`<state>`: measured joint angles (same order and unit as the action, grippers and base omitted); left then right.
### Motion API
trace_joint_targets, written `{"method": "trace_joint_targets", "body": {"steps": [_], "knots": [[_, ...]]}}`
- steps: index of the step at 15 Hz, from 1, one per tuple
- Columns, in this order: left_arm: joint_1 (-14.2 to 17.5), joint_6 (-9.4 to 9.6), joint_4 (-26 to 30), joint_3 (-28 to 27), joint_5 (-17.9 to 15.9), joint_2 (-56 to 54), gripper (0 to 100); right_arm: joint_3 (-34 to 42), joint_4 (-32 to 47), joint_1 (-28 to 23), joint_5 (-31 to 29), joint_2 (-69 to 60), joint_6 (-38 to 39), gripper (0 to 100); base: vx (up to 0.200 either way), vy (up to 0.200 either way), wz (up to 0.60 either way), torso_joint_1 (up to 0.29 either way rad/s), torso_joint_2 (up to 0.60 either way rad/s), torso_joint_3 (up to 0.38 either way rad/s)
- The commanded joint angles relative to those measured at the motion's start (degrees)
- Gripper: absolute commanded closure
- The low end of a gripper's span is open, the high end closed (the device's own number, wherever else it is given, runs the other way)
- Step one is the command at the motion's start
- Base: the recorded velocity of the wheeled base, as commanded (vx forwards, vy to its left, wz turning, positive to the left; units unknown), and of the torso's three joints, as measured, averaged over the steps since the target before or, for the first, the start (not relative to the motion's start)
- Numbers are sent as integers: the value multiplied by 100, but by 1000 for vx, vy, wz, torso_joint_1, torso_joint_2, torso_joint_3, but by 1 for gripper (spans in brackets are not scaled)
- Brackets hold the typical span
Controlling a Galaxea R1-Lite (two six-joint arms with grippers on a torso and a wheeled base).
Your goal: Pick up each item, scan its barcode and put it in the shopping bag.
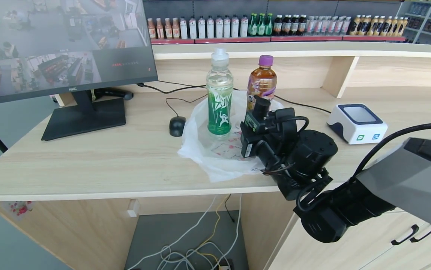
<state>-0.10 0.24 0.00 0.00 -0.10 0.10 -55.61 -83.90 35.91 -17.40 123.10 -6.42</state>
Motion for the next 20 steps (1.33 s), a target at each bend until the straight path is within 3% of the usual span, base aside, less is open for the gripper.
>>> {"method": "trace_joint_targets", "body": {"steps": [1,20], "knots": [[1,2,0,0,1,-1,0,-2,-4,12,-18,47,-61,100,0,0,0,0,0,0],[1,2,0,0,1,-1,0,-11,-66,126,-53,170,18,100,0,0,0,0,0,0]]}}
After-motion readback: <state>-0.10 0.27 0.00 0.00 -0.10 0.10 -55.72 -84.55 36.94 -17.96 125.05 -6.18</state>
